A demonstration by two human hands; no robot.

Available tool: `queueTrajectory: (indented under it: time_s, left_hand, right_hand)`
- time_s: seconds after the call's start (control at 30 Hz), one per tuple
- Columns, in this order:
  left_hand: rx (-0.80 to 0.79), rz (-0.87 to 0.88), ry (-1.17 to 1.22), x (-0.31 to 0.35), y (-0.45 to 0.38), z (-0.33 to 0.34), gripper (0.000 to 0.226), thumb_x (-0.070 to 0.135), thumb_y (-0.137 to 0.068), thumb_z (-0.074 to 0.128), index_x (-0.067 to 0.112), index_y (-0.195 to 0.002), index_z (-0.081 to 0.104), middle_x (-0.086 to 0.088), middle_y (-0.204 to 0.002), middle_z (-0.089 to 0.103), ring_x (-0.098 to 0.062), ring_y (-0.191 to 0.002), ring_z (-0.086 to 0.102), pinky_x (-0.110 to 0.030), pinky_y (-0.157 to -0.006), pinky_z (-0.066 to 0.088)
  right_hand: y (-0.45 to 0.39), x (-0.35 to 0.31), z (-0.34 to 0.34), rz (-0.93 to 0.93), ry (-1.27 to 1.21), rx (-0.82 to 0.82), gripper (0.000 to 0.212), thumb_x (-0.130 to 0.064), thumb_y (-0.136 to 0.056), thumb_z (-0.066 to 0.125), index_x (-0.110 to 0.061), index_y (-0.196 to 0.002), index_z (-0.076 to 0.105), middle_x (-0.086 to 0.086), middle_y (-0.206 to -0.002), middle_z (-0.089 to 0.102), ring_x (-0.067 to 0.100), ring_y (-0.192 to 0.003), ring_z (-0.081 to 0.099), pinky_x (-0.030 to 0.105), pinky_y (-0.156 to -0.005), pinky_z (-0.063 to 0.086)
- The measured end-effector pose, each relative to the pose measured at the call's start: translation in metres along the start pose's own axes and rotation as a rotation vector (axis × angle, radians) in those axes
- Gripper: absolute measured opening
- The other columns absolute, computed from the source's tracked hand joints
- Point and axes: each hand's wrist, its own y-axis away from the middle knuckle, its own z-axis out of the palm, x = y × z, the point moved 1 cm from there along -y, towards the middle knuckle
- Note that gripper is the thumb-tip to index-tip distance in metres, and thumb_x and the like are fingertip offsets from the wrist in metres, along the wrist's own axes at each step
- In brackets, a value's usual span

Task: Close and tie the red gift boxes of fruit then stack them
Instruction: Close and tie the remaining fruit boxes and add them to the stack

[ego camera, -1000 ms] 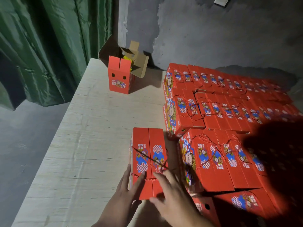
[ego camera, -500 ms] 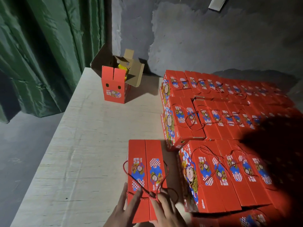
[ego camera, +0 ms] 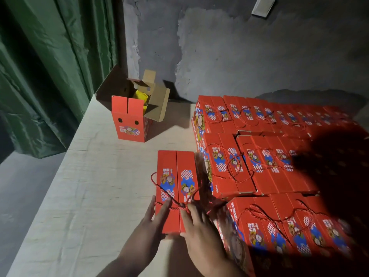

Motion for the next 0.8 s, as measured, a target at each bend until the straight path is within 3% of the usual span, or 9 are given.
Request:
queueTrajectory:
  time_s: [0.2, 0.33, 0.47, 0.63, 0.8]
  left_hand:
    - [0.003, -0.016, -0.111, -0.013, -0.095, -0.014, 0.106, 0.022, -0.092, 0.072, 0.054, -0.156, -0.006, -0.004, -0.171, 0.002, -0.031, -0.136, 0.053, -0.036, -0.089, 0.058]
    - [0.000, -0.003, -0.189, -0.026, -0.159, -0.023, 0.108, 0.024, -0.091, 0.072, 0.054, -0.156, -0.010, -0.013, -0.170, 0.009, -0.029, -0.126, 0.062, -0.034, -0.086, 0.056]
    - [0.008, -0.036, -0.238, -0.038, -0.215, -0.029, 0.113, 0.014, -0.091, 0.071, 0.057, -0.154, -0.012, -0.016, -0.169, 0.010, -0.026, -0.114, 0.069, -0.034, -0.084, 0.056]
    - [0.019, -0.081, -0.275, -0.040, -0.272, -0.038, 0.114, 0.008, -0.090, 0.069, 0.058, -0.153, -0.012, -0.010, -0.169, 0.013, -0.022, -0.099, 0.073, -0.039, -0.078, 0.061]
    - [0.029, -0.111, -0.346, -0.035, -0.319, -0.042, 0.115, 0.005, -0.090, 0.068, 0.062, -0.149, -0.013, -0.006, -0.169, 0.011, -0.032, -0.113, 0.066, -0.051, -0.079, 0.060]
  right_hand:
    - [-0.087, 0.018, -0.019, 0.010, 0.205, 0.033, 0.081, -0.020, -0.086, 0.075, -0.008, -0.156, 0.037, 0.021, -0.162, 0.033, 0.030, -0.142, 0.046, 0.036, -0.115, 0.042]
    - [-0.143, 0.035, -0.027, 0.019, 0.240, -0.036, 0.082, -0.008, -0.095, 0.058, -0.007, -0.161, 0.010, 0.022, -0.167, 0.008, 0.036, -0.152, 0.025, 0.044, -0.123, 0.028]
    - [-0.192, 0.051, -0.039, 0.069, 0.183, 0.003, 0.081, -0.003, -0.092, 0.061, -0.011, -0.160, 0.018, 0.016, -0.167, 0.015, 0.034, -0.145, 0.037, 0.046, -0.115, 0.039]
    - [-0.245, 0.067, -0.052, 0.082, 0.204, 0.020, 0.085, -0.002, -0.080, 0.074, -0.012, -0.152, 0.030, 0.014, -0.158, 0.029, 0.031, -0.133, 0.050, 0.038, -0.107, 0.045]
    - [-0.288, 0.085, -0.062, 0.035, 0.275, 0.048, 0.063, 0.000, -0.083, 0.068, -0.006, -0.141, 0.042, 0.013, -0.141, 0.042, 0.029, -0.132, 0.047, 0.034, -0.104, 0.043]
